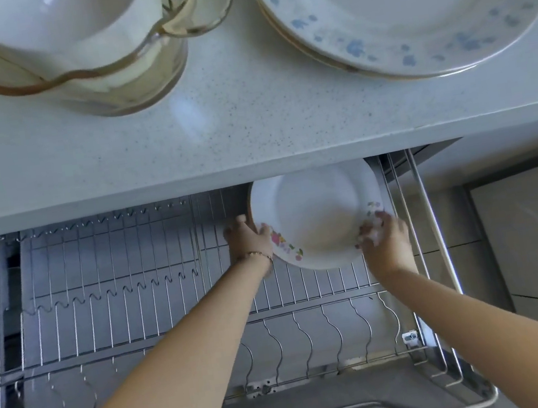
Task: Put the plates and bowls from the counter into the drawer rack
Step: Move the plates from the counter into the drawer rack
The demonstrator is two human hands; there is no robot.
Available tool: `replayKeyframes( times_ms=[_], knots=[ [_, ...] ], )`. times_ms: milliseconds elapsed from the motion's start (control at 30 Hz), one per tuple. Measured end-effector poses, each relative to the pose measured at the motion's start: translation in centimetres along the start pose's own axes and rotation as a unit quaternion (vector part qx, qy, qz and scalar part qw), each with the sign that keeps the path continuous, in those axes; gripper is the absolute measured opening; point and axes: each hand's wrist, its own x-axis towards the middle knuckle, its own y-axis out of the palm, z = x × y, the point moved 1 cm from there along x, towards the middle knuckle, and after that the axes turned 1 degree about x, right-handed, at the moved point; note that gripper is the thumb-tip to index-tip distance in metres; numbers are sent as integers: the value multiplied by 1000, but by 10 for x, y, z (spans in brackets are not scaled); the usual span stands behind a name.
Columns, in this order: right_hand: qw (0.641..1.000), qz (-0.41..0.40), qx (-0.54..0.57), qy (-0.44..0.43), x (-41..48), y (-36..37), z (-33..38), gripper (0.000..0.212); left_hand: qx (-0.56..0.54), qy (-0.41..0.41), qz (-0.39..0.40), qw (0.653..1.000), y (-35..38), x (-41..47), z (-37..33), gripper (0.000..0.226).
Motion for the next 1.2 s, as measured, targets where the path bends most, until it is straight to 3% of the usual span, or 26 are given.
replayKeyframes(
  times_ms=[67, 100, 167, 233, 333, 433, 600, 833, 1067, 1133, 1200],
  knots=[
    [978, 124, -165, 2, -28, -14, -7, 42, 108, 1, 50, 993, -3, -34, 7, 53],
    [947, 208, -243, 9, -45, -22, -9, 40, 178, 17, 110, 978, -7, -55, 11, 52],
    [875, 339, -344, 15, -79, -40, -9, 40, 314, 58, 281, 905, -16, -101, 24, 43],
    [828, 391, -402, -1, -113, -60, -6, 43, 405, 81, 396, 820, -29, -147, 36, 43],
    [786, 395, -474, -29, -147, -80, -9, 50, 489, 108, 433, 749, -35, -195, 57, 45],
    [757, 395, -520, -18, -168, -93, -21, 56, 496, 110, 406, 760, -37, -222, 67, 42],
    [759, 377, -530, -28, -182, -93, -39, 58, 465, 100, 374, 796, -48, -243, 69, 41],
    [749, 381, -542, -32, -180, -82, -60, 71, 458, 74, 363, 808, -50, -251, 81, 42],
    [733, 407, -543, -42, -173, -83, -56, 63, 465, 56, 387, 794, -49, -245, 81, 41],
    [759, 413, -502, -35, -163, -84, -45, 55, 457, 47, 395, 796, -46, -236, 78, 38],
    [837, 404, -369, 4, -144, -79, -33, 43, 427, 45, 375, 822, -41, -216, 71, 30]
  ],
)
